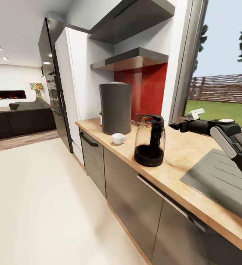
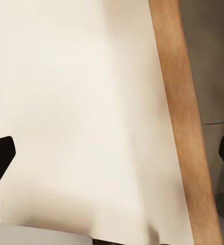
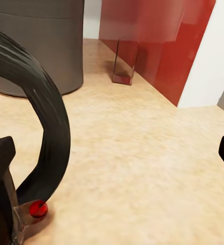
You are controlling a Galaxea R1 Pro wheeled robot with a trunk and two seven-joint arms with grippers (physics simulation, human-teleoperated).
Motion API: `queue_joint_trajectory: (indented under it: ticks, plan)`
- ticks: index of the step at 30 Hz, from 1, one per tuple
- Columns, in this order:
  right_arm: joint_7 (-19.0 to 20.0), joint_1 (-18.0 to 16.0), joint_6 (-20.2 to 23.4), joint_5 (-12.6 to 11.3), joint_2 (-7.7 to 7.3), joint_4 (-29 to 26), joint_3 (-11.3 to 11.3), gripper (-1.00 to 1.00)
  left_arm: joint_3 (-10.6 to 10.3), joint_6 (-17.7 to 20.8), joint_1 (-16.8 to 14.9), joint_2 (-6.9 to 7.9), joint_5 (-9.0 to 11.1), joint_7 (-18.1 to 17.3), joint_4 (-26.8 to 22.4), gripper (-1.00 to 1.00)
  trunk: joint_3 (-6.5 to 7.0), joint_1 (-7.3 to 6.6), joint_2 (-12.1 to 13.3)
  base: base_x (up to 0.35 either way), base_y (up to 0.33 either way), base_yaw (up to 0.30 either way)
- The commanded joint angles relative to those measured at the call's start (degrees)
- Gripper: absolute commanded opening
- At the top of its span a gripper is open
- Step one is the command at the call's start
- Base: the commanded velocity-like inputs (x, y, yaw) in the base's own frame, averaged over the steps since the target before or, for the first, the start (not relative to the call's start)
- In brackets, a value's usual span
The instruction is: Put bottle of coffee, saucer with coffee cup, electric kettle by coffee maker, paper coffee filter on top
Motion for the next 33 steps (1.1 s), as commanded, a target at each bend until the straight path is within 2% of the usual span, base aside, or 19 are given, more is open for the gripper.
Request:
queue_joint_trajectory:
  ticks: [1,33]
  plan:
    - [0.0,-0.1,0.2,-0.1,-0.05,0.0,0.1,1.00,0.4,-0.3,0.0,0.01,-0.5,-0.1,0.1,1.00,-0.06,0.00,0.0,0.104,0.052,0.000]
    - [0.0,-0.1,0.1,-0.1,-0.05,0.0,0.1,1.00,0.5,-0.3,0.0,0.01,-0.5,-0.2,0.1,1.00,-0.06,0.00,0.0,0.046,0.009,0.000]
